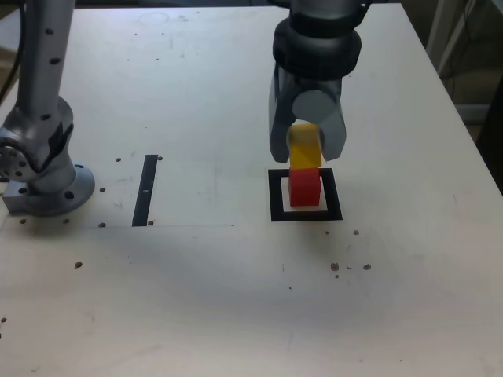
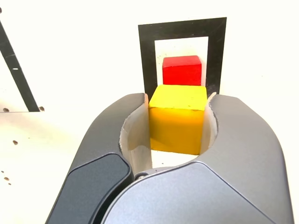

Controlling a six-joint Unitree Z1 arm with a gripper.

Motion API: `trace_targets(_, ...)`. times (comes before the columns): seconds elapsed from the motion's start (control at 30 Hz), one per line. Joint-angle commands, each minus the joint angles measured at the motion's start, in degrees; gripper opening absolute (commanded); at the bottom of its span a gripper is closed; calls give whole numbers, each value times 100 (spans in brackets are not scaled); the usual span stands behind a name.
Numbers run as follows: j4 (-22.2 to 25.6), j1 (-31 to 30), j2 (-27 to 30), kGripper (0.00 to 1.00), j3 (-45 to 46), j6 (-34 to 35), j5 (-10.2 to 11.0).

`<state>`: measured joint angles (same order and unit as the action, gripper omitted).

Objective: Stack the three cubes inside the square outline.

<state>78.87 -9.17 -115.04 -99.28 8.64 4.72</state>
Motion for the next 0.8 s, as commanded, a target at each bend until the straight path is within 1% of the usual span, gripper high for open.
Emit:
trace_targets(0.0,-62,-23,-73,13,34,6,11)
trace_targets(0.17,-209,-19,-136,13,166,6,88)
trace_targets(0.33,-236,-14,-131,13,231,6,155)
trace_targets(0.6,-231,-14,-120,13,335,6,91)
trace_targets(0.77,-248,-14,-115,15,399,2,51)
